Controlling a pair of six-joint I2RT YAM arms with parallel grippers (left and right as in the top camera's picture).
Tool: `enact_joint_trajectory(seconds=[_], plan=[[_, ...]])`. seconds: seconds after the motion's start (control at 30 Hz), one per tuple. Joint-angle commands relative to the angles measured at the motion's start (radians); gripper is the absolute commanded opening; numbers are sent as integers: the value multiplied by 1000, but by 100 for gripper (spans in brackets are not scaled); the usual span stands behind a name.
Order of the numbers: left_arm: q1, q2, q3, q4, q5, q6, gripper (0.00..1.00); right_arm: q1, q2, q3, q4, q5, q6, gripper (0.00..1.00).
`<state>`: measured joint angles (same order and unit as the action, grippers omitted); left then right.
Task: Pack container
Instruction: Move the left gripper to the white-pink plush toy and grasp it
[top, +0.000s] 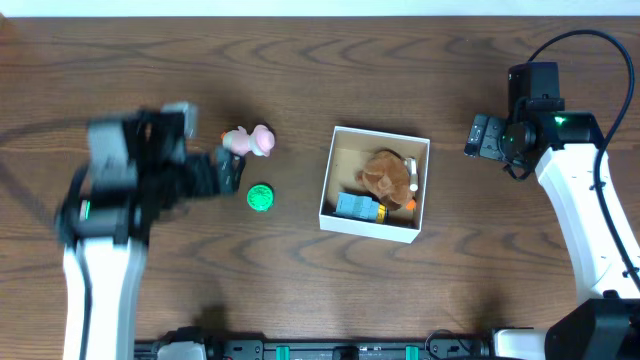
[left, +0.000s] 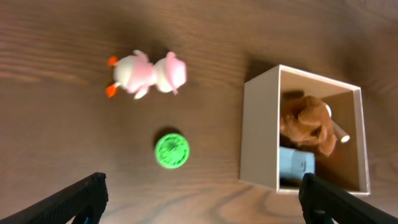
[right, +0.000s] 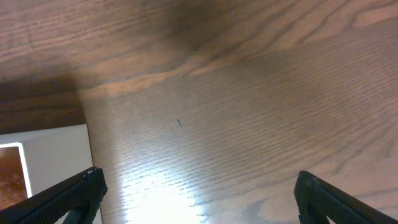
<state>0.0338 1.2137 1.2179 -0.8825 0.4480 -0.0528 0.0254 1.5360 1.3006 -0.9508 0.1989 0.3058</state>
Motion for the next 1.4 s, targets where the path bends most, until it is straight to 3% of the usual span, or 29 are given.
enact_joint_trajectory(seconds=[0.0, 0.1, 0.27, 0.33, 0.47, 0.87, 1.1, 1.2, 1.37], plan=[[-32, 141, 61, 19, 35, -116, 98, -6, -6, 11, 0, 6, -7, 99], [-38, 245, 60, 66, 39, -203, 98, -5, -6, 11, 0, 6, -7, 99], [-38, 369, 60, 114, 38, -226, 98, -5, -6, 11, 0, 6, -7, 99], [-38, 408, 60, 130, 24, -308, 98, -5, -6, 11, 0, 6, -7, 99], [-47, 455, 60, 138, -150, -573, 98, -5, -6, 11, 0, 6, -7, 99], [-163, 509, 60, 272, -387, -900, 99, -5, -6, 11, 0, 6, -7, 99], [-176, 604, 60, 310, -389, -982, 99, -5, -6, 11, 0, 6, -8, 99], [-175, 652, 60, 343, -389, -981, 89, -6, -6, 11, 0, 6, -8, 99], [-175, 716, 60, 386, -389, -981, 89, -5, -6, 11, 0, 6, -7, 99]])
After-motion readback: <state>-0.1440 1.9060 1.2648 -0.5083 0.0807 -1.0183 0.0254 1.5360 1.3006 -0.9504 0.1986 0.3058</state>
